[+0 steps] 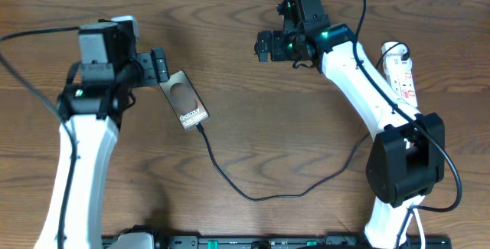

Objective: Plug charger to phone and switch on socket
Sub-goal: 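Lower the phone with the left gripper and lay it flat on the table, then move the right gripper over the power strip's switch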

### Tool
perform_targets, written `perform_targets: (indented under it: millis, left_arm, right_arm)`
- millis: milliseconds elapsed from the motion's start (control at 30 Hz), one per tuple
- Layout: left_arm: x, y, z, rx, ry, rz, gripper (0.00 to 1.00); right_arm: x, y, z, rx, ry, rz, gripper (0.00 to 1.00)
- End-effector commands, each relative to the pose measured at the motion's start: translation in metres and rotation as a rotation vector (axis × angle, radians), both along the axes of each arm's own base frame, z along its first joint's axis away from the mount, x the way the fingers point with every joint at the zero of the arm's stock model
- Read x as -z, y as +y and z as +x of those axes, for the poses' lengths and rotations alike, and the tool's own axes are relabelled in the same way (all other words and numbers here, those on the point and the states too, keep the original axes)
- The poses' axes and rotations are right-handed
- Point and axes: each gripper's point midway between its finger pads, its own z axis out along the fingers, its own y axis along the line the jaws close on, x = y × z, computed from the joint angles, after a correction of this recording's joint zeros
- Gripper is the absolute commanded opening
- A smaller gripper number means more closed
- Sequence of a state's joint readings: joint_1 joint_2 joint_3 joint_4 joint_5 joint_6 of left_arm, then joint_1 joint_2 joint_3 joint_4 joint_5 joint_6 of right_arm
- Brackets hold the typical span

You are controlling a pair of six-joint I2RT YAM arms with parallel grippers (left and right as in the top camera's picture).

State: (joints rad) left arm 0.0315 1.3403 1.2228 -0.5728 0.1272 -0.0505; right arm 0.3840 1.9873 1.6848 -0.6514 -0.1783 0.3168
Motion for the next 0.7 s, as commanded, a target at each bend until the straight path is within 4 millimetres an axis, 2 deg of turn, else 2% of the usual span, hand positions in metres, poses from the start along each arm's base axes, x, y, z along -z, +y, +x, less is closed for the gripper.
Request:
perform_targets:
  millis: [0, 100, 200, 233, 333, 500, 567, 600, 633, 667]
  left_arm:
    - [-0.019, 0.003, -0.006, 0.003, -0.048, 0.030, 0.91]
    - [-0.023, 0.003, -0.008, 0.003, -0.060, 0.030, 0.91]
    - [-0.022, 0.003, -0.007, 0.003, -0.058, 0.030, 0.91]
    - [-0.022, 0.003, -0.007, 0.003, -0.056, 0.030, 0.91]
    - [-0.020, 0.003, -0.007, 0.003, -0.052, 0.030, 0.92]
    - [-0.020, 0.003, -0.007, 0.003, -0.052, 0.030, 0.92]
    - [-0.020, 0.003, -0.007, 0.002, -0.052, 0.030, 0.91]
    - [-0.020, 0.003, -0.007, 0.003, -0.052, 0.030, 0.91]
    - [-0.020, 0.003, -0.007, 0.003, -0.052, 0.030, 0.92]
    - [-0.020, 0.003, -0.007, 0.003, -0.052, 0.030, 0.91]
  right_arm:
    - [-0.001, 0.001, 0.001, -0.013, -0.013, -0.015, 0.99]
    - [-0.004, 0.010, -0.006, -0.081, -0.005, 0.022, 0.99]
    - [-0.020, 0.014, -0.013, -0.159, -0.020, 0.050, 0.99]
    - [-0.037, 0.003, -0.015, -0.154, -0.028, 0.041, 0.99]
    - [-0.070, -0.028, -0.017, -0.135, -0.035, 0.015, 0.99]
    - [-0.121, -0.101, -0.019, -0.073, -0.070, -0.050, 0.99]
    - [-0.137, -0.156, -0.015, 0.044, -0.088, -0.102, 0.99]
    - [-0.140, -0.172, -0.014, 0.084, -0.092, -0.114, 0.99]
    - [-0.145, -0.219, -0.012, 0.190, -0.097, -0.142, 0.99]
    - [-0.144, -0.244, -0.012, 0.250, -0.093, -0.164, 0.99]
